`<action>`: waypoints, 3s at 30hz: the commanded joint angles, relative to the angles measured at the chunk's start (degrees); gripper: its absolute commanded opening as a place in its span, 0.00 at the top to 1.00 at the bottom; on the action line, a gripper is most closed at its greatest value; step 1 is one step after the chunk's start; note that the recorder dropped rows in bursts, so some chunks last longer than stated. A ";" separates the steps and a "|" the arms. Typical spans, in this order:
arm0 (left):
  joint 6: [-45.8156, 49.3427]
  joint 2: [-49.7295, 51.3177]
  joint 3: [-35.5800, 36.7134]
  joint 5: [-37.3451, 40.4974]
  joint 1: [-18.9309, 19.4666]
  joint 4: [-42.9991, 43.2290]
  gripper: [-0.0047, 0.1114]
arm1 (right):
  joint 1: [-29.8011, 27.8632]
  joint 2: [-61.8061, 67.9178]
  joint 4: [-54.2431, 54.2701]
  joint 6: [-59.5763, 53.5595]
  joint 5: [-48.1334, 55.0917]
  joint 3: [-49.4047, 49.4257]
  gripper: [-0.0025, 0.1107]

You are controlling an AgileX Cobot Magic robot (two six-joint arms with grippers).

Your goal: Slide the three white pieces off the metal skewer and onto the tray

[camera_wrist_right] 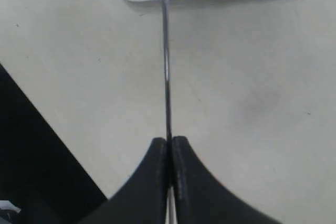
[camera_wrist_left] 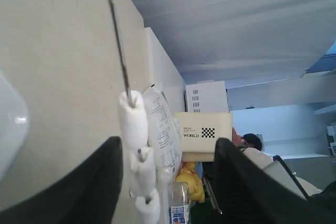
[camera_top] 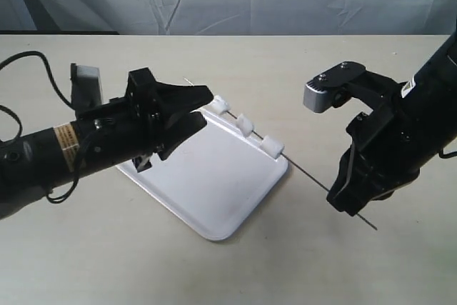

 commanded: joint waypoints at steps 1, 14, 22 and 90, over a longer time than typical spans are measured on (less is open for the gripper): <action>1.41 2.56 -2.01 -0.28 -1.31 -2.50 0.52 | 0.07 -0.64 0.87 0.11 0.81 0.43 0.98; 1.64 5.63 -2.95 -0.53 -1.31 -2.63 0.52 | 0.07 -0.64 3.99 -0.34 2.18 0.43 0.98; 1.49 5.73 -5.51 -0.76 -1.31 -0.76 0.60 | 0.07 -0.64 4.00 -0.34 2.67 0.43 0.98; 5.98 12.81 -9.18 -7.57 3.30 12.75 0.61 | 0.07 -0.73 -3.22 10.12 -2.02 0.43 0.98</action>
